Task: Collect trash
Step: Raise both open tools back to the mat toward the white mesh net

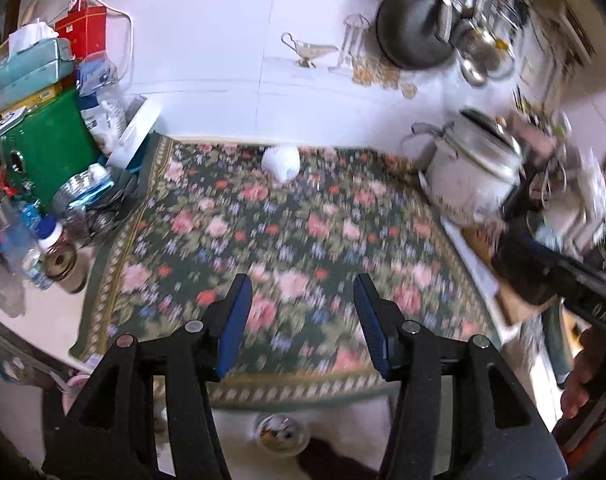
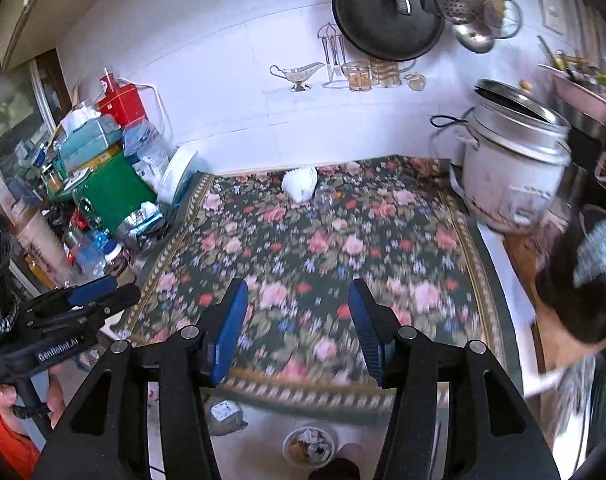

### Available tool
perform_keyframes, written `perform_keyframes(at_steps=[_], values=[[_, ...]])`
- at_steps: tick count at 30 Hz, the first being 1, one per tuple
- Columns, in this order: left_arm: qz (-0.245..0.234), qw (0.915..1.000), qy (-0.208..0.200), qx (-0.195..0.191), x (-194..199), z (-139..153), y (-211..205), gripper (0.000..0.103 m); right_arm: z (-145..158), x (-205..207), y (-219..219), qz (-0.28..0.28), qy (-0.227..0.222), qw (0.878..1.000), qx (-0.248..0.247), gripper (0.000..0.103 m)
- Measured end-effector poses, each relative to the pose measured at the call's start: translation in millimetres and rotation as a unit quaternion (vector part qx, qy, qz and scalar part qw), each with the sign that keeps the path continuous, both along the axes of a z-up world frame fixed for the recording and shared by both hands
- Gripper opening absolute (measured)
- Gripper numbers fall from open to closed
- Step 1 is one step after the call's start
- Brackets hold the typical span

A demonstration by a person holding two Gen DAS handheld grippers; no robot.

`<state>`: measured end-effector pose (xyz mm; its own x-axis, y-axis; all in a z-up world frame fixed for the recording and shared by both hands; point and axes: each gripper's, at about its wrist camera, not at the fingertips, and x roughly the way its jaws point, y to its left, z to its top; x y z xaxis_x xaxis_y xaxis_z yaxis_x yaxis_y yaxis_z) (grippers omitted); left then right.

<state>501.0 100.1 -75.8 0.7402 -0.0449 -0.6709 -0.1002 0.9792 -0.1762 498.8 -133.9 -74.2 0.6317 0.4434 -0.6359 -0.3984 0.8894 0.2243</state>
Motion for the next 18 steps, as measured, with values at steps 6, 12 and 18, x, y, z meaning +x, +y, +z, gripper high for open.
perform_keyframes(at_steps=[6,12,18], values=[[0.049,0.9986,-0.021,-0.001,54,14,0,0.055,-5,67,-7,0.038,-0.008,0.999,-0.019,0.05],[0.064,0.9979,-0.007,0.001,107,10,10,0.056,-28,136,3,0.061,0.013,0.998,-0.012,0.05],[0.052,0.9985,0.014,-0.006,161,-12,35,0.061,-58,196,34,0.061,0.042,0.997,-0.006,0.05]])
